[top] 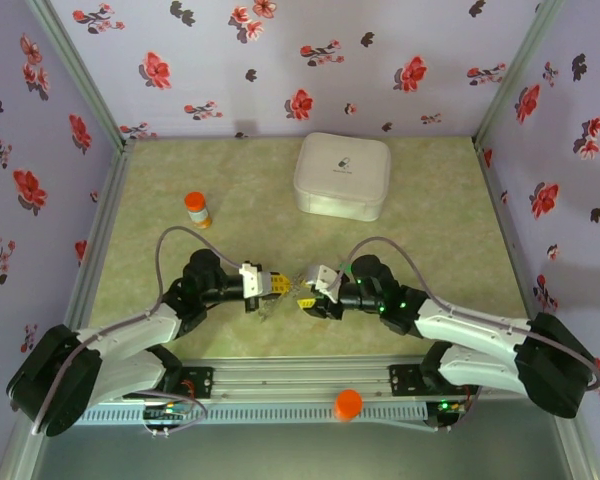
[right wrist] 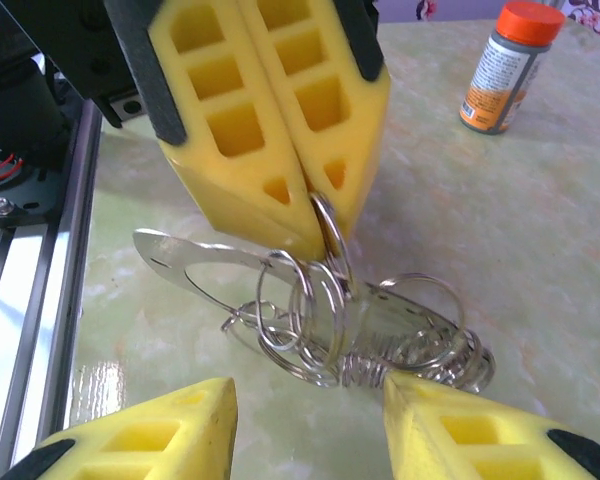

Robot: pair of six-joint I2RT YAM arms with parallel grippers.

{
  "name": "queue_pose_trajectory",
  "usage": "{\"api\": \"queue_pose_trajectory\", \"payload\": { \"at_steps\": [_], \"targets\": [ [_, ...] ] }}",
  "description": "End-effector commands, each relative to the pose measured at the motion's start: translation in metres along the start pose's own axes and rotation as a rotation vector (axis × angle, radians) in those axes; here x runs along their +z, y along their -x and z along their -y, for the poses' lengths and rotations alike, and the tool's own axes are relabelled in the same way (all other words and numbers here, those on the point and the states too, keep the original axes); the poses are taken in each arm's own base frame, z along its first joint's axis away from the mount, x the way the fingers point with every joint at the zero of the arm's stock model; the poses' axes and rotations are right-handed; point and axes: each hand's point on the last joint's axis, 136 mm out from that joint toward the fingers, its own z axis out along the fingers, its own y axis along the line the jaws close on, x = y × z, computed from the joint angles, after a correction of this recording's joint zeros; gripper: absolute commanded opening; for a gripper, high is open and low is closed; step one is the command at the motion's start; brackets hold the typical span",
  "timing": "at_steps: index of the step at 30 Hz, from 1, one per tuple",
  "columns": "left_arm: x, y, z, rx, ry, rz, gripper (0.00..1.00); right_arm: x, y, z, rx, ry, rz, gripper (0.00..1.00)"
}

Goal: Put the keys on the keyring

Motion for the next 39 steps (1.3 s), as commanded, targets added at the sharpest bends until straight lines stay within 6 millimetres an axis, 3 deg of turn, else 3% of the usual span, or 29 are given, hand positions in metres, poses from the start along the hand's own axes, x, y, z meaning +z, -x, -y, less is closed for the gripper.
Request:
{"api": "queue_pose_trajectory", "payload": {
  "at_steps": [1, 20, 26, 30, 36, 39],
  "targets": [
    [-0.003, 0.007, -0.004, 0.047, 0.019, 0.020, 0.00, 0.002, 0.026, -0.002, -0.024, 0.016, 0.076, 0.43],
    [-0.001, 0.003, -0.007, 0.068, 0.028, -0.006, 0.00, -0.004, 0.034, -0.021, -0.063, 0.030, 0.039, 0.43],
    [-0.001, 0.005, -0.008, 0.068, 0.030, -0.004, 0.00, 0.003, 0.029, -0.031, -0.061, 0.068, 0.010, 0.43],
    [-0.002, 0.006, -0.008, 0.070, 0.030, 0.001, 0.00, -0.002, 0.026, -0.034, -0.062, 0.070, -0.008, 0.44],
    [-0.002, 0.008, -0.006, 0.067, 0.025, 0.005, 0.00, -0.025, 0.033, -0.009, -0.107, -0.109, 0.065, 0.41],
    [-0.002, 0.008, -0.006, 0.066, 0.021, 0.009, 0.00, -0.027, 0.033, -0.001, -0.107, -0.142, 0.072, 0.39]
  ]
}}
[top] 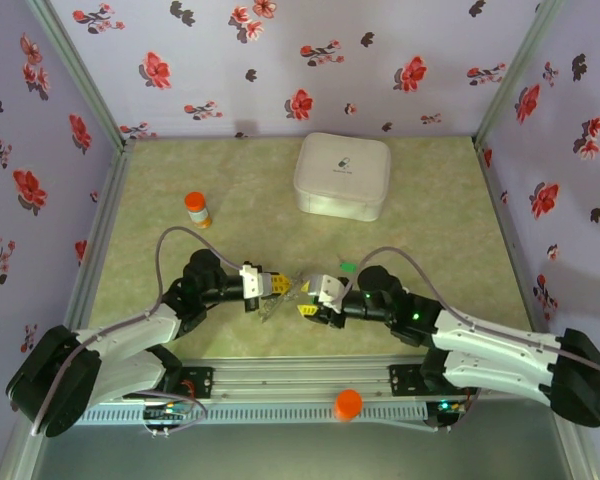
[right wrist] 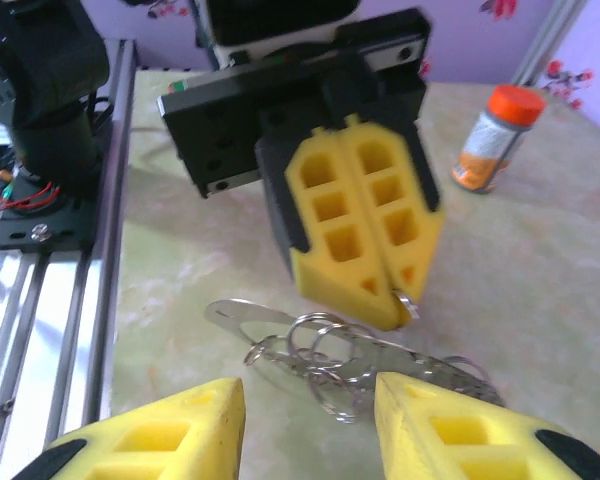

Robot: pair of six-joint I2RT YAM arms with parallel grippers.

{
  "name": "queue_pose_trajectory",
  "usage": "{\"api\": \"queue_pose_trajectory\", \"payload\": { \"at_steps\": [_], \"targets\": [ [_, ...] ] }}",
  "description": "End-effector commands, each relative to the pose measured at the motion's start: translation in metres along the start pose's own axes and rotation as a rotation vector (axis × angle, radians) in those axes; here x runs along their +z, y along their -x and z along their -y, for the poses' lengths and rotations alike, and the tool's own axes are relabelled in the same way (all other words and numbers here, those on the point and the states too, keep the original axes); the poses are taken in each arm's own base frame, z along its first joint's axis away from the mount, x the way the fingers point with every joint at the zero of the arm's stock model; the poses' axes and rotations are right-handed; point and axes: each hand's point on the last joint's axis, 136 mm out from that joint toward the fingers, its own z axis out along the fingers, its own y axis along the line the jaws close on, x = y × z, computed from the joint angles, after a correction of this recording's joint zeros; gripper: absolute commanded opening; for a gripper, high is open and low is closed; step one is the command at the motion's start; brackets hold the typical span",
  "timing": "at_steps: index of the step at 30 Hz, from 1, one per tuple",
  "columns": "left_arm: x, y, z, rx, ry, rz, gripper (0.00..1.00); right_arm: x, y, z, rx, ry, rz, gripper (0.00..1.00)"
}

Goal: Put the keys on the keyring

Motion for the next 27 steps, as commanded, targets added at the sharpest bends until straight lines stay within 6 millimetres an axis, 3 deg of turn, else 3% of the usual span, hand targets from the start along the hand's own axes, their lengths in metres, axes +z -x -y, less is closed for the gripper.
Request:
{"api": "queue_pose_trajectory", "payload": {
  "at_steps": [1, 7, 27],
  "targets": [
    [-0.002, 0.011, -0.005, 0.039, 0.012, 0.025, 0.00, 0.000, -0.001, 0.017, -0.026, -0.088, 0.008, 0.39],
    [-0.002, 0.012, -0.003, 0.034, 0.006, 0.028, 0.00, 0.011, 0.001, 0.029, -0.029, -0.129, -0.001, 0.37],
    [-0.003, 0.015, -0.002, 0.031, -0.008, 0.034, 0.00, 0.025, 0.016, 0.034, -0.037, -0.125, 0.044, 0.27]
  ]
}}
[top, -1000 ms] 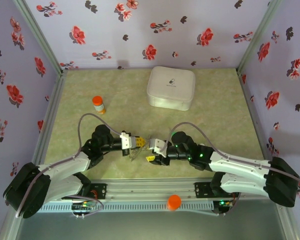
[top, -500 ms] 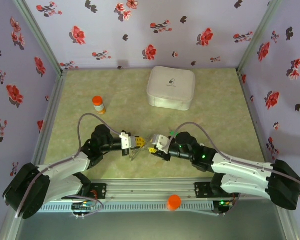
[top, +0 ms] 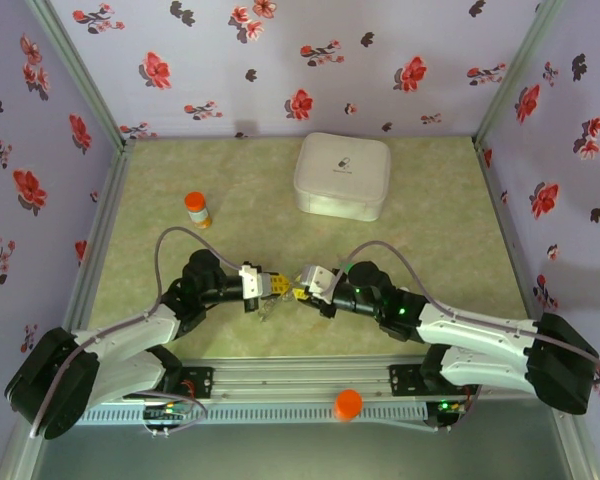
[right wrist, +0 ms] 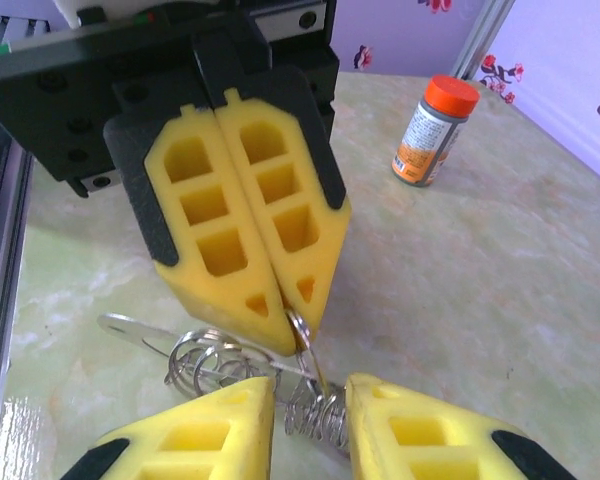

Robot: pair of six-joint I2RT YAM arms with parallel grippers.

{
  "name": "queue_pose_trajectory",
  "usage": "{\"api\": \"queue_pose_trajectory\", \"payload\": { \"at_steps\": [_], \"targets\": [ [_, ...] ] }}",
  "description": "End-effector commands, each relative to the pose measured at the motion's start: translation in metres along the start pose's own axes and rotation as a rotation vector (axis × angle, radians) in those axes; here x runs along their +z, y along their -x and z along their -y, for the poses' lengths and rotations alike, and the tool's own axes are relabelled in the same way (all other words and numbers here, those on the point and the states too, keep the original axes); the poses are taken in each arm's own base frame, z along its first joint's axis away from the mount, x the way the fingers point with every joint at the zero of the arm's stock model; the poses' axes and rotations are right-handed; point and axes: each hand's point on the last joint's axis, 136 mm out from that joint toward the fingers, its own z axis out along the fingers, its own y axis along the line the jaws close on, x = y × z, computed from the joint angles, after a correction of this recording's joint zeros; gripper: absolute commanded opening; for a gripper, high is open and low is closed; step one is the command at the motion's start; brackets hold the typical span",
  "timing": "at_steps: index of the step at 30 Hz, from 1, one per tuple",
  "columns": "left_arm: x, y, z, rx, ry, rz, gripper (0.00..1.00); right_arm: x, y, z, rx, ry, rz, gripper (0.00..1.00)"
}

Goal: Put the keys on the keyring

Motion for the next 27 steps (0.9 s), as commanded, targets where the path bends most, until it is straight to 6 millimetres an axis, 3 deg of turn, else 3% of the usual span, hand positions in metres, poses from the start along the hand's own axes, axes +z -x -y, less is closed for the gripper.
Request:
{"api": "queue_pose_trajectory", "payload": {
  "at_steps": [1, 7, 12, 14, 17, 24, 27],
  "targets": [
    [-0.001, 0.013, -0.002, 0.031, -0.008, 0.034, 0.00, 0.002, 0.022, 0.008, -0.016, -0.021, 0.059, 0.26],
    [-0.002, 0.014, -0.002, 0.026, -0.011, 0.036, 0.00, 0.005, 0.019, 0.005, -0.021, 0.001, 0.048, 0.18],
    [-0.002, 0.013, -0.005, 0.019, 0.003, 0.022, 0.02, 0.005, 0.019, 0.003, -0.047, 0.023, 0.016, 0.00],
    [-0.002, 0.010, -0.007, 0.009, 0.016, -0.010, 0.13, 0.004, 0.018, 0.003, -0.066, 0.034, -0.020, 0.00],
    [-0.004, 0.003, -0.008, 0.021, 0.019, -0.087, 0.18, 0.003, 0.018, 0.003, -0.100, 0.056, -0.077, 0.00],
    [-0.006, -0.006, -0.004, 0.045, -0.008, -0.197, 0.19, 0.005, 0.020, 0.001, -0.143, 0.103, -0.155, 0.00],
    [-0.005, -0.001, -0.006, 0.054, 0.005, -0.174, 0.20, 0.007, 0.019, 0.000, -0.152, 0.114, -0.176, 0.00]
  ]
}}
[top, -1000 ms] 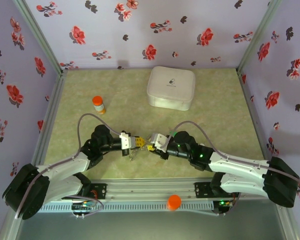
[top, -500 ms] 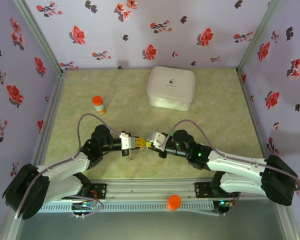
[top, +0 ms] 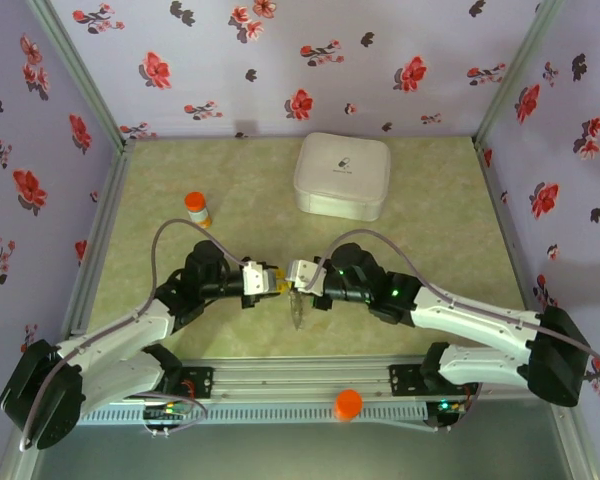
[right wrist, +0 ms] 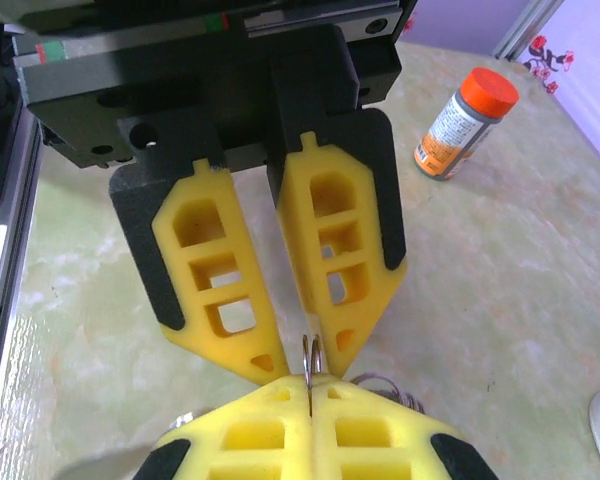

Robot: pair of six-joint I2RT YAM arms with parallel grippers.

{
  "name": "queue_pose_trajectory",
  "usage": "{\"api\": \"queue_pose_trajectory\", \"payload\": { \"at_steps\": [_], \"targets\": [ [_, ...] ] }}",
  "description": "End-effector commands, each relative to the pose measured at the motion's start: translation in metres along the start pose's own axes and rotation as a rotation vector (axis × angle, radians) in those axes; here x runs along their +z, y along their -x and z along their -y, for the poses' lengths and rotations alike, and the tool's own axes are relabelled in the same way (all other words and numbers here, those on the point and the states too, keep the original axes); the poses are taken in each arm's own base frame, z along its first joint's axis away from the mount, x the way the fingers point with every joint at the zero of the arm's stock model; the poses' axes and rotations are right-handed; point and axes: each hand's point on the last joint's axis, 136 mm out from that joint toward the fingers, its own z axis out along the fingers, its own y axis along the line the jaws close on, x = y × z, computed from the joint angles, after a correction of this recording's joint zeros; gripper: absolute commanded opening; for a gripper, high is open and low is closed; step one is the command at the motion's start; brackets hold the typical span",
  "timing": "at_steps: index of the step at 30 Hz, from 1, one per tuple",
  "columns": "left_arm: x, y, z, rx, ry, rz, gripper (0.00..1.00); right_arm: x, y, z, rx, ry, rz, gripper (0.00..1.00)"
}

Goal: Put the keys on the keyring

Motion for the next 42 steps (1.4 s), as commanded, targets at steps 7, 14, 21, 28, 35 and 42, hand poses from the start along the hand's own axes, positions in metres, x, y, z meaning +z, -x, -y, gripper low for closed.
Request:
{"api": "queue_pose_trajectory", "payload": {
  "at_steps": [7, 14, 21, 28, 35, 42],
  "targets": [
    [-0.001, 0.008, 0.002, 0.031, -0.013, 0.003, 0.19, 0.004, 0.004, 0.001, -0.055, 0.034, -0.055, 0.00],
    [-0.002, 0.012, 0.001, 0.050, 0.002, 0.020, 0.18, 0.005, 0.001, -0.001, -0.058, 0.048, -0.072, 0.00],
    [-0.004, 0.018, 0.000, 0.052, 0.009, 0.043, 0.15, 0.003, 0.004, -0.002, -0.058, 0.048, -0.061, 0.00],
    [0.000, 0.022, -0.001, 0.061, -0.018, 0.058, 0.00, 0.003, 0.009, 0.000, -0.045, 0.043, -0.040, 0.00],
    [-0.002, 0.029, 0.000, 0.042, 0.010, 0.134, 0.00, -0.031, 0.021, 0.017, 0.122, 0.019, 0.233, 0.35],
    [-0.005, 0.043, -0.005, -0.053, 0.044, 0.280, 0.00, -0.029, 0.000, 0.014, 0.128, 0.006, 0.201, 0.38]
  ]
}}
